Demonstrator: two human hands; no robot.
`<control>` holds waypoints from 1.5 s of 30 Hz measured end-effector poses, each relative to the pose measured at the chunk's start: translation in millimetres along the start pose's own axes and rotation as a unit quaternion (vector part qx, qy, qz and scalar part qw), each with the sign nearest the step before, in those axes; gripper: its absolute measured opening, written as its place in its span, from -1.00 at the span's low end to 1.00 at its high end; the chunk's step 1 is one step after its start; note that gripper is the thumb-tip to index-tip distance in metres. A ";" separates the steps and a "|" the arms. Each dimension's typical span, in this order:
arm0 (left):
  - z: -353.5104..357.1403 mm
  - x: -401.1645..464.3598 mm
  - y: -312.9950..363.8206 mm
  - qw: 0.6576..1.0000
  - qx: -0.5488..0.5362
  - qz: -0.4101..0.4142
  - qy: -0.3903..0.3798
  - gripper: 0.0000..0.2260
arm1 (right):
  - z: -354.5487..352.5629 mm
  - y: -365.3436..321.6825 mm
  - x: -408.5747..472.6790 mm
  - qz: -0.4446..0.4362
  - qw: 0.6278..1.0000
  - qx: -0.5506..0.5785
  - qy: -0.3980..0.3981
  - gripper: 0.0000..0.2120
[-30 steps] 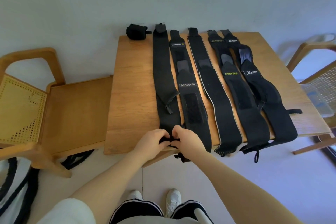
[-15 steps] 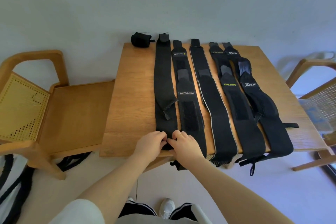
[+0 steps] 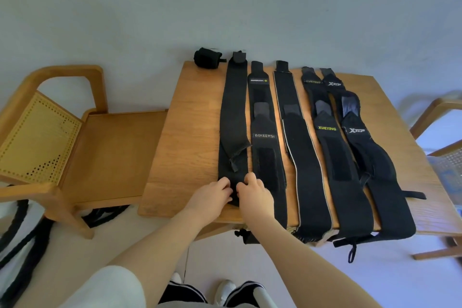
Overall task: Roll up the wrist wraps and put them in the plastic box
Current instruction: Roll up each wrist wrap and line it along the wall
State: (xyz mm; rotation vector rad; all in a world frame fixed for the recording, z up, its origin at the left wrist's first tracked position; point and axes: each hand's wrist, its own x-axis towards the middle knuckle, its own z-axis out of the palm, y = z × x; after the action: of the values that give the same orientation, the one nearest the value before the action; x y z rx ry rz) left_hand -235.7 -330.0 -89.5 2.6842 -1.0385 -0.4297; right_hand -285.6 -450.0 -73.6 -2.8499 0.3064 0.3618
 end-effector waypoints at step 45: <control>-20.0 50.2 -36.3 0.974 0.118 0.186 -0.054 -0.75 | -1.4 3.6 41.0 -0.041 0.991 -0.128 -0.003 -0.77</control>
State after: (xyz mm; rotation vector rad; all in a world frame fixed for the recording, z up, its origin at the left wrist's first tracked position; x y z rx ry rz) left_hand -170.9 -335.9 -91.8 2.5939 -1.6804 -0.4021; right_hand -247.3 -461.0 -84.1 -3.1007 0.1486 0.4199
